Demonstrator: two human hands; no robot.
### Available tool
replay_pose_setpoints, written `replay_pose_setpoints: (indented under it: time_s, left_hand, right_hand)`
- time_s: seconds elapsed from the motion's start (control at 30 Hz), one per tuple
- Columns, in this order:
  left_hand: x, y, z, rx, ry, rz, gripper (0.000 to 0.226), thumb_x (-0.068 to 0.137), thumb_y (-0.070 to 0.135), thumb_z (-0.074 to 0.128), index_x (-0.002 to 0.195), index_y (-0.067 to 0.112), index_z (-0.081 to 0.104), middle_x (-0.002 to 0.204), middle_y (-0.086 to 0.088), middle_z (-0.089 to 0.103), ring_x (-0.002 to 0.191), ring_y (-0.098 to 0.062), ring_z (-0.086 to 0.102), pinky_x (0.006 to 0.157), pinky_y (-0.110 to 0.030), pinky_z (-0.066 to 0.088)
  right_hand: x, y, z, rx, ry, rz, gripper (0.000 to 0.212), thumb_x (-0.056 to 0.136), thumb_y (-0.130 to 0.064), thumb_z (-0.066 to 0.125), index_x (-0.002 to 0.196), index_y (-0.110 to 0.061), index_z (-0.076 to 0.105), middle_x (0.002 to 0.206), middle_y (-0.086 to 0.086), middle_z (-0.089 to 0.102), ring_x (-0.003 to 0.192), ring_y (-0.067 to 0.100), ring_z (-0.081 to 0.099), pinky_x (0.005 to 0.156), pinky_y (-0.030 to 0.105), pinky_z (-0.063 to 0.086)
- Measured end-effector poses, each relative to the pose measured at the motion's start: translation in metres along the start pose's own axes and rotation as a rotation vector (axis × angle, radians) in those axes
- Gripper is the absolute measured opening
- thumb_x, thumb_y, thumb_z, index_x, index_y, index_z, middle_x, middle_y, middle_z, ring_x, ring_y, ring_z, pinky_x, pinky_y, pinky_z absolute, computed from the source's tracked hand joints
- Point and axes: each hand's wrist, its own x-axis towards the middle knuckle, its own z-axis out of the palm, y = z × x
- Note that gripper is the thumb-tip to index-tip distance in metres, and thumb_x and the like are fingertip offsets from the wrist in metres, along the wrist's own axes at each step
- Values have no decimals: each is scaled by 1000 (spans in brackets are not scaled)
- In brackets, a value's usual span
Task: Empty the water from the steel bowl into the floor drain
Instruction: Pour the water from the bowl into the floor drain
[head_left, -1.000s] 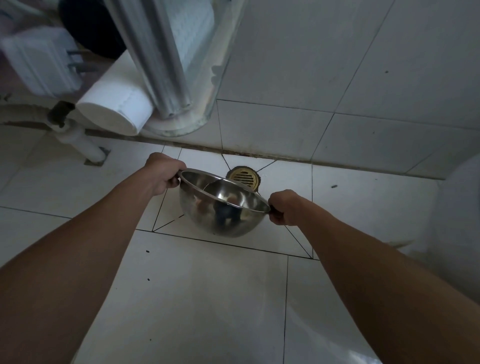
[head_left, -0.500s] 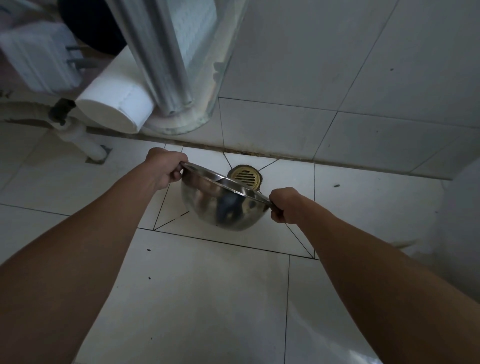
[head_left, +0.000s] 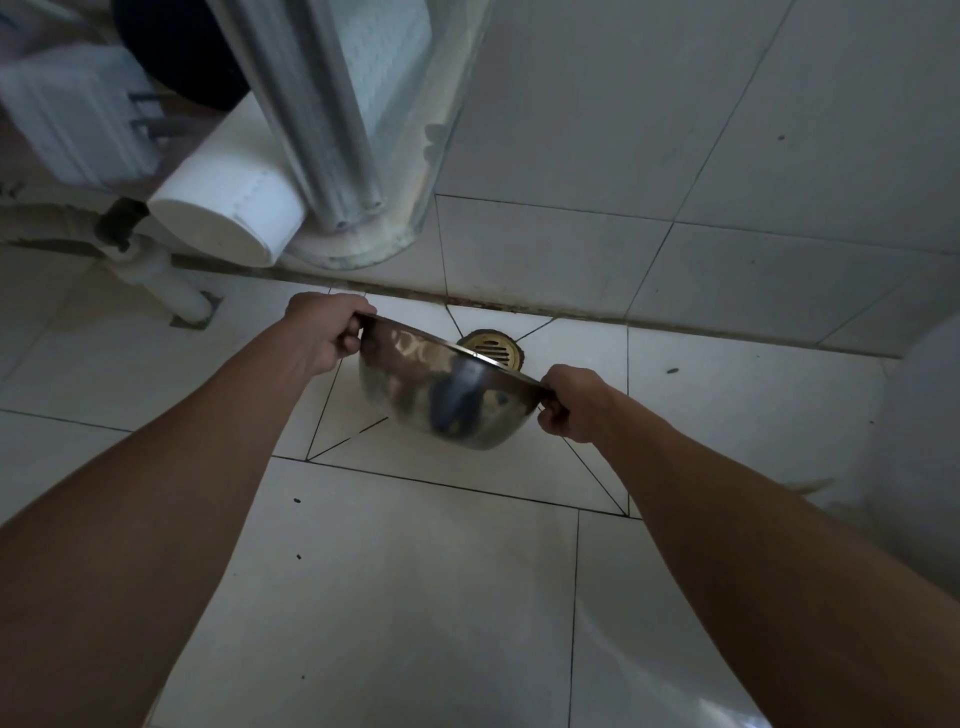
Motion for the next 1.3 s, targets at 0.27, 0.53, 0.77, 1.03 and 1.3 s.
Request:
replay_pose_setpoints:
  time_s: [0.27,0.53,0.77,1.03,1.3]
  left_hand:
    - [4,2,3,-157,-14,-52,30,92,-3,53,67,11,46,31,5,43,24,-1,36,28,-10,23]
    - [3,4,7,-247,-79,-78,31,99,2,49,71,14,46,36,7,46,24,0,37,26,-11,23]
    - [2,7,7,-328,-153,-123,29,101,9,54,73,13,49,34,8,50,24,0,44,29,-8,33]
    - [-4,13,12,-377,-149,-91,31,99,2,53,70,12,48,34,8,49,24,-1,42,29,-8,30]
    - [0,5,3,-320,-118,-151,31,102,3,44,72,10,46,31,6,46,21,-1,40,27,-8,30]
  right_hand:
    - [3,-5,-7,276,-7,-85,23,91,6,43,71,-2,50,65,9,43,52,15,37,34,14,35]
    - [2,-8,-9,329,18,-79,20,87,6,43,70,-3,50,65,8,44,50,15,37,33,13,34]
    - [3,-8,-13,305,-37,16,25,91,-1,39,68,-5,48,59,5,42,32,10,36,30,13,36]
    - [-2,-16,-12,416,76,-117,16,87,3,49,72,-3,51,65,7,45,47,16,38,34,15,33]
    - [-1,-9,-11,266,-6,9,22,91,0,40,71,-5,48,60,7,43,29,12,38,29,14,35]
